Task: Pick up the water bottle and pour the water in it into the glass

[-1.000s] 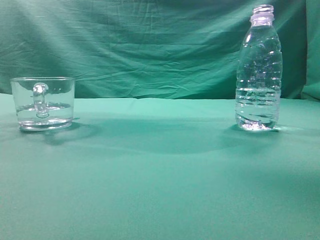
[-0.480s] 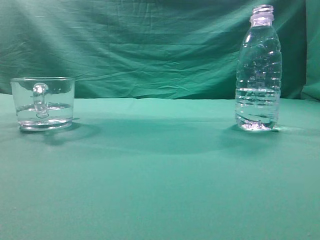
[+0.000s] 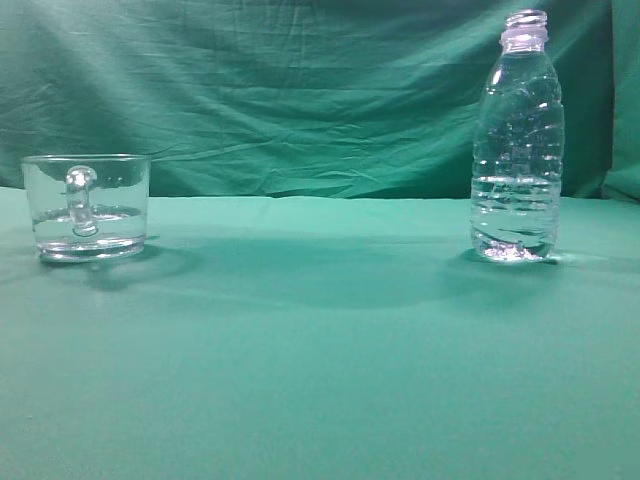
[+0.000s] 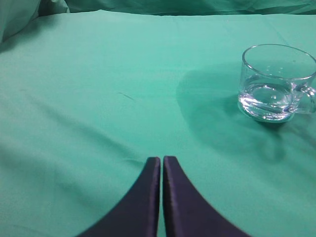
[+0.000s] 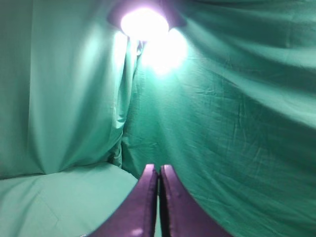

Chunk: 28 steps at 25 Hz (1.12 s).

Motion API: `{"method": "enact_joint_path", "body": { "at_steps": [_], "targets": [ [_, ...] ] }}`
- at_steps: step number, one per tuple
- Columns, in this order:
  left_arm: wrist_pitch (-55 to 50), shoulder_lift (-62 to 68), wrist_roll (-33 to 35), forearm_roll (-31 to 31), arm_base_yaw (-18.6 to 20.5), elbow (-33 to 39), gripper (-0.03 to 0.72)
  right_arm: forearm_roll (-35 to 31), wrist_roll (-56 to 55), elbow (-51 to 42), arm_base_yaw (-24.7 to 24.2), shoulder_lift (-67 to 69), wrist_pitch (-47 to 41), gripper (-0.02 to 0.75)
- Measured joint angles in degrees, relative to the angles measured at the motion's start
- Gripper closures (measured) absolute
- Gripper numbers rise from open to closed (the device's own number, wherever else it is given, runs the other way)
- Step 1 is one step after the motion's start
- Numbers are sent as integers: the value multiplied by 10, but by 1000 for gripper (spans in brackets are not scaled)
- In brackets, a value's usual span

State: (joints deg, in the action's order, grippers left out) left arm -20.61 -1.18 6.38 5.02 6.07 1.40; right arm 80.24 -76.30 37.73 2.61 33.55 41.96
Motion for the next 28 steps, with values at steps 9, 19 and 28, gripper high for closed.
{"method": "enact_joint_path", "body": {
  "at_steps": [9, 19, 28],
  "targets": [
    [0, 0, 0, 0, 0, 0, 688, -64, -83, 0, 0, -113, -229, 738],
    [0, 0, 0, 0, 0, 0, 688, -627, 583, -52, 0, -117, -559, 738],
    [0, 0, 0, 0, 0, 0, 688, -811, 805, -180, 0, -251, -714, 738]
  ]
}}
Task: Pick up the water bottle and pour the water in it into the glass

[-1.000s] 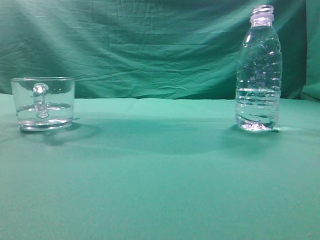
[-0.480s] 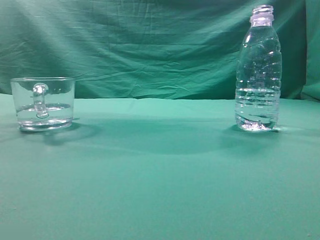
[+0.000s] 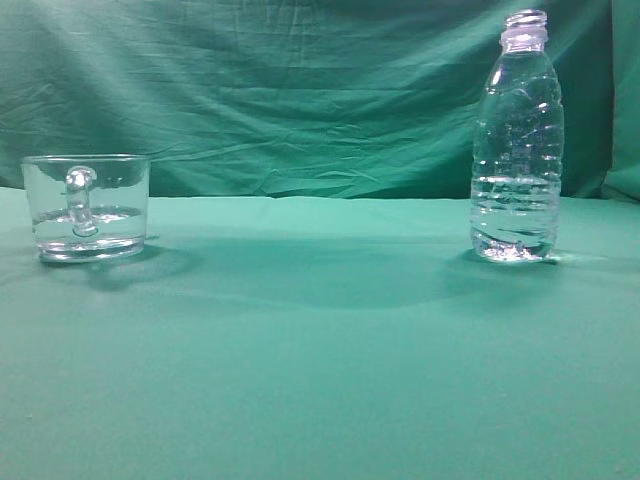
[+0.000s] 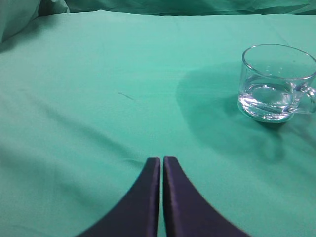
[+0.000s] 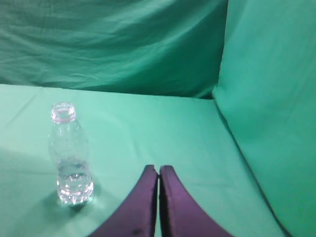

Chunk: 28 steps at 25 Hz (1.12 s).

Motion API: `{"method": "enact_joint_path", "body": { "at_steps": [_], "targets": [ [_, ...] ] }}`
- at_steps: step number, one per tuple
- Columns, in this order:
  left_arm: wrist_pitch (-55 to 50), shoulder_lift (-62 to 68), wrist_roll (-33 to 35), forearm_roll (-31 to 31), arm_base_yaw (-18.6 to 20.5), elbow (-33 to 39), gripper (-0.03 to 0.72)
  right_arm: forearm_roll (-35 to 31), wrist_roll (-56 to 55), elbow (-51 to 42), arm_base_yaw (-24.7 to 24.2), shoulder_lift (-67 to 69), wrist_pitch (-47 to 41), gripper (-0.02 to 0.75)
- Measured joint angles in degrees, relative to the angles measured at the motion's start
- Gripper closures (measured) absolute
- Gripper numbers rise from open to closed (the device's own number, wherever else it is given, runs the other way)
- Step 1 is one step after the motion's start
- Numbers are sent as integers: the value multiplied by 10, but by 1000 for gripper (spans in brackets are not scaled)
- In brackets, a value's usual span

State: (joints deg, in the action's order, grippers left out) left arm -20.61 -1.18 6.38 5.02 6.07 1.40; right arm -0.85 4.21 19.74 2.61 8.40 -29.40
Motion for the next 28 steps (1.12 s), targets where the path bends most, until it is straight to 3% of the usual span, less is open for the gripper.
{"method": "enact_joint_path", "body": {
  "at_steps": [11, 28],
  "targets": [
    [0, 0, 0, 0, 0, 0, 688, -4, -26, -207, 0, -89, 59, 738],
    [0, 0, 0, 0, 0, 0, 688, -6, -26, -213, 0, -89, 63, 738]
  ]
}}
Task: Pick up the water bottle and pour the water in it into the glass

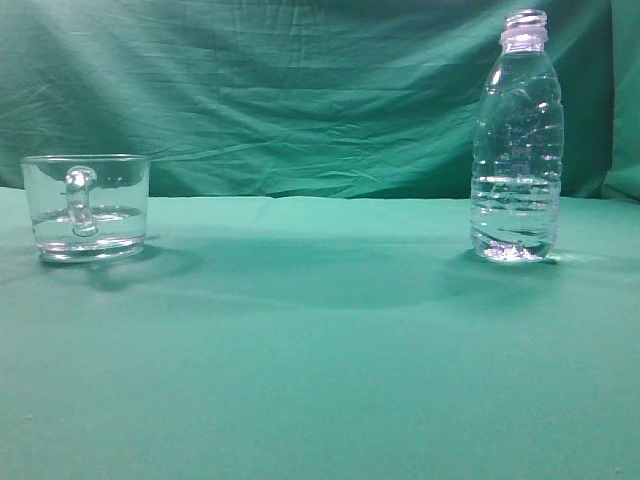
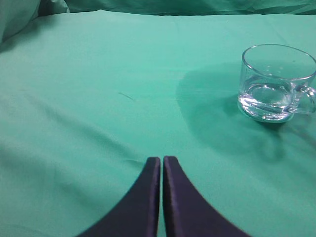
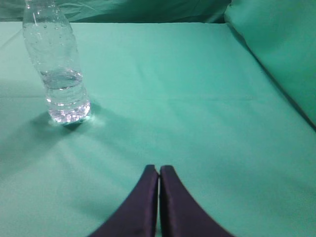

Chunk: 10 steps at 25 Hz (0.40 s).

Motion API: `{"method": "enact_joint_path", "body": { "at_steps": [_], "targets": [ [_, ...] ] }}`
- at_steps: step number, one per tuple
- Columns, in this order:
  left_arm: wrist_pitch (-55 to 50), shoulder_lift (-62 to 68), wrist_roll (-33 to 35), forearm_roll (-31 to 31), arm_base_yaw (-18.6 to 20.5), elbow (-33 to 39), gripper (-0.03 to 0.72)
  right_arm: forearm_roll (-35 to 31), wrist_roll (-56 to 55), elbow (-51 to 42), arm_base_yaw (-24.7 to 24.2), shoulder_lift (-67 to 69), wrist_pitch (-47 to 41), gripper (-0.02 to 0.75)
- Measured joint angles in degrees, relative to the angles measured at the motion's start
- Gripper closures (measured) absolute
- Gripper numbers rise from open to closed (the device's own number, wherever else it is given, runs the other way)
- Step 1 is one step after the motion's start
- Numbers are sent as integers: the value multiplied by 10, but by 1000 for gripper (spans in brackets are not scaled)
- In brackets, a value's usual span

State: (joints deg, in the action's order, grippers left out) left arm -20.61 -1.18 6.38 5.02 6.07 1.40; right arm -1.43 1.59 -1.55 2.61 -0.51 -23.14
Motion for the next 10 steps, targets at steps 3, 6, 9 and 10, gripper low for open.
{"method": "enact_joint_path", "body": {
  "at_steps": [3, 6, 9, 10],
  "targets": [
    [0, 0, 0, 0, 0, 0, 688, -1, 0, 0, 0, 0, 0, 738],
    [0, 0, 0, 0, 0, 0, 688, -1, 0, 0, 0, 0, 0, 738],
    [0, 0, 0, 0, 0, 0, 688, -2, 0, 0, 0, 0, 0, 738],
    [0, 0, 0, 0, 0, 0, 688, -2, 0, 0, 0, 0, 0, 738]
  ]
}}
